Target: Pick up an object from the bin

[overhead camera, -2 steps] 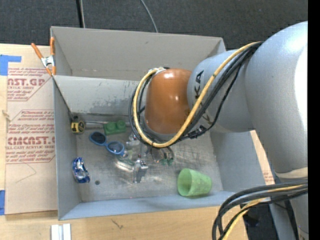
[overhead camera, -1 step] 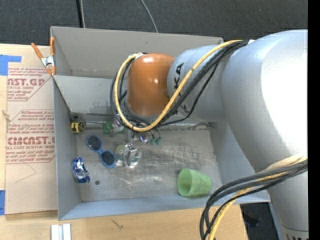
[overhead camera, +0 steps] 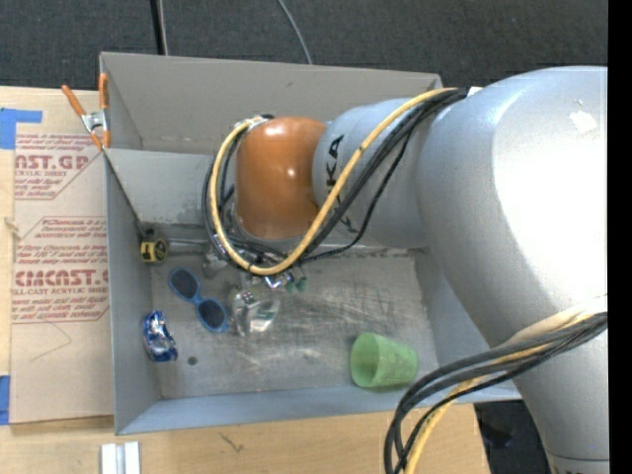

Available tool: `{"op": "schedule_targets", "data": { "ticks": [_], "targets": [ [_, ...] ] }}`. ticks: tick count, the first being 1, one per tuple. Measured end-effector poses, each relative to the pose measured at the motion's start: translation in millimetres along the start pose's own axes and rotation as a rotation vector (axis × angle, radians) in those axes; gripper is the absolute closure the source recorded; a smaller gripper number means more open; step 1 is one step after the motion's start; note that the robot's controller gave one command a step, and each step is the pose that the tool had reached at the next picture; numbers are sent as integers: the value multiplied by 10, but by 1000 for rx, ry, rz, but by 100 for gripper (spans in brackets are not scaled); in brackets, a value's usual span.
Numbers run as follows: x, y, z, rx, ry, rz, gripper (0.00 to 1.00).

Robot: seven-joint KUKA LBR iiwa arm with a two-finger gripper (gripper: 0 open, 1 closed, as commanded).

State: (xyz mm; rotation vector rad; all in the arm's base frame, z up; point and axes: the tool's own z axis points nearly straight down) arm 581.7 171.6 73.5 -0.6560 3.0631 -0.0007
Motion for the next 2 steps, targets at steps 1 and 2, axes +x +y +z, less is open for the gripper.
{"op": "schedule_targets", "data": {
  "ticks": [1,2],
  "targets": [
    [-89,383,-15,-4,4,-48,0],
    [-92,369,-29,-5,5,-45,100]
  ]
}}
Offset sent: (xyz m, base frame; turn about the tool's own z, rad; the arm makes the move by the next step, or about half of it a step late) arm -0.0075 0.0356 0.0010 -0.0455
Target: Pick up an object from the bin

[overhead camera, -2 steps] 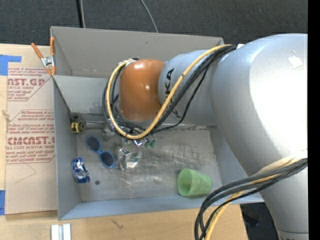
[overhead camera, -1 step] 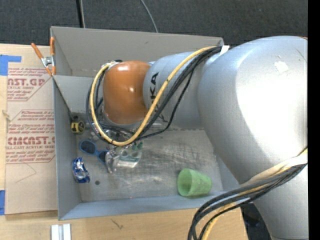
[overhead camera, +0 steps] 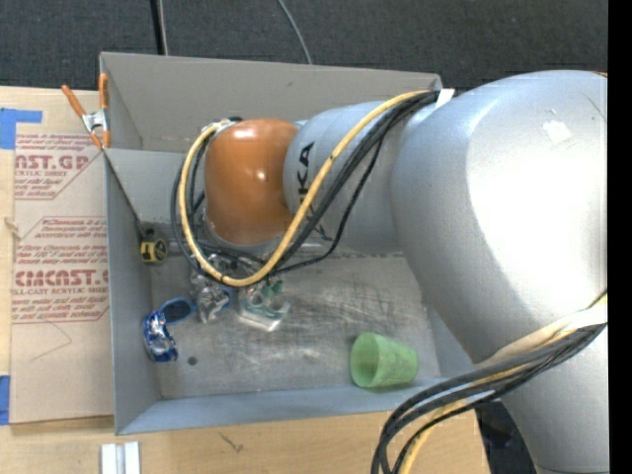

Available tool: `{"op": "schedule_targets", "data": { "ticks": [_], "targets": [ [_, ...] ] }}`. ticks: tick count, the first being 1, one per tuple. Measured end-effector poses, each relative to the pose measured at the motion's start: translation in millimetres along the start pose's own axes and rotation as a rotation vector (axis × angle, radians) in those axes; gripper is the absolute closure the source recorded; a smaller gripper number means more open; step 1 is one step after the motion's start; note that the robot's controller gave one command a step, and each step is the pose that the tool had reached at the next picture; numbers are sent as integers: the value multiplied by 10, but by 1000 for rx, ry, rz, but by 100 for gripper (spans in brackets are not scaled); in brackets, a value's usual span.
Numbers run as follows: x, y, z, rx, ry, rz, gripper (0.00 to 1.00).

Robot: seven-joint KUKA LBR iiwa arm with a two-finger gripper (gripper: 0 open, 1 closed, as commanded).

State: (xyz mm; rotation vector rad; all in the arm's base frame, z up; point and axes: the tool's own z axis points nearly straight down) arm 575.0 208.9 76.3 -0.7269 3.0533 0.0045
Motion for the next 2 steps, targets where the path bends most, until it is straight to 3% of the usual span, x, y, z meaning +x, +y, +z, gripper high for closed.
{"op": "schedule_targets", "data": {
  "ticks": [1,2],
  "targets": [
    [-70,238,-946,2,-5,-598,100],
    [-65,198,-1761,4,-7,-603,100]
  ]
}}
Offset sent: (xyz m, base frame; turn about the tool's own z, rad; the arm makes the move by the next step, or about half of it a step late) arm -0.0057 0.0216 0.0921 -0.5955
